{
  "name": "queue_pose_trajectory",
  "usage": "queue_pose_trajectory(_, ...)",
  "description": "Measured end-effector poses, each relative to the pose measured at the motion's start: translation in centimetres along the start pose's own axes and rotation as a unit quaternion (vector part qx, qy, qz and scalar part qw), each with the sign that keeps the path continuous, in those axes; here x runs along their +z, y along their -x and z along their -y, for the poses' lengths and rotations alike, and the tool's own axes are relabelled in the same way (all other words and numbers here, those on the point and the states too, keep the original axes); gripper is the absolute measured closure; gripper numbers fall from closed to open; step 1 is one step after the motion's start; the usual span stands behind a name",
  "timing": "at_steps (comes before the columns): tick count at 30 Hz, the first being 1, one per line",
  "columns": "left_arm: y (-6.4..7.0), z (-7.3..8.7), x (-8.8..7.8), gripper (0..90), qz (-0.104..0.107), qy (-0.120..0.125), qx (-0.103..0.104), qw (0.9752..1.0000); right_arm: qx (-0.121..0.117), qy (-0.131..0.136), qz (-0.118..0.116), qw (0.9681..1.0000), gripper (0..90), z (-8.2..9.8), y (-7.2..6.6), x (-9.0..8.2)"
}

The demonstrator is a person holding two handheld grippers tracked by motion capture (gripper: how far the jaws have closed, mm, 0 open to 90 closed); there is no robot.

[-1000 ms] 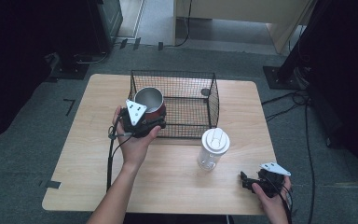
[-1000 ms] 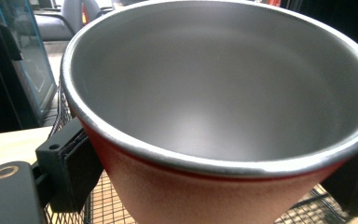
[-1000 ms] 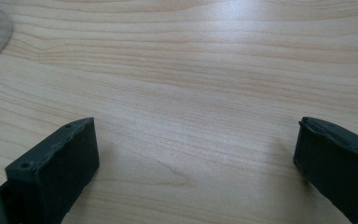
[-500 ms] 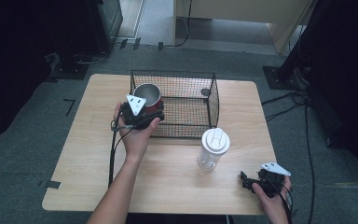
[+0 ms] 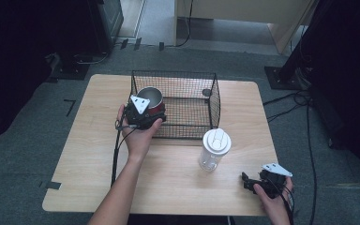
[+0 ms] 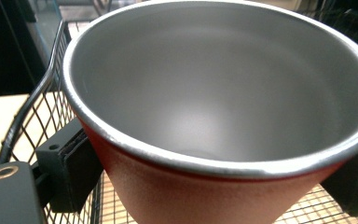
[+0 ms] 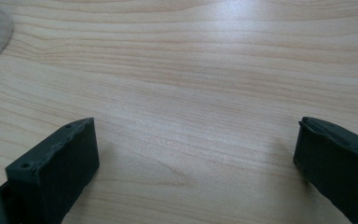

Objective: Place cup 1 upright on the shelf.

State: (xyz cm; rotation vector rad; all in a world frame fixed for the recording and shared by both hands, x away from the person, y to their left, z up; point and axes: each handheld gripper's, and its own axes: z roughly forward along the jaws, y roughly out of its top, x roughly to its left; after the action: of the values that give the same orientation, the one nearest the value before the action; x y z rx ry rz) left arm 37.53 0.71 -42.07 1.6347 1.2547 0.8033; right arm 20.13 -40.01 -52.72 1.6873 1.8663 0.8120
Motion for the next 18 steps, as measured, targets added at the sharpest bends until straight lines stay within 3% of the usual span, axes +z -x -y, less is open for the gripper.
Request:
queue_pose_trajectory(8, -0.1, 0.5, 0.9, 8.1, -0.003, -0.023, -0.002, 0.9997, 0.0, 0.0, 0.0, 1.0, 0.0, 0.0, 0.0, 0.0)
queue_pose_trajectory(18, 0.1, 0.9, 1.5, 8.0, -0.019, -0.044, 0.015, 0.9987, 0.0, 0.0, 0.0, 1.0, 0.0, 0.0, 0.0, 0.0)
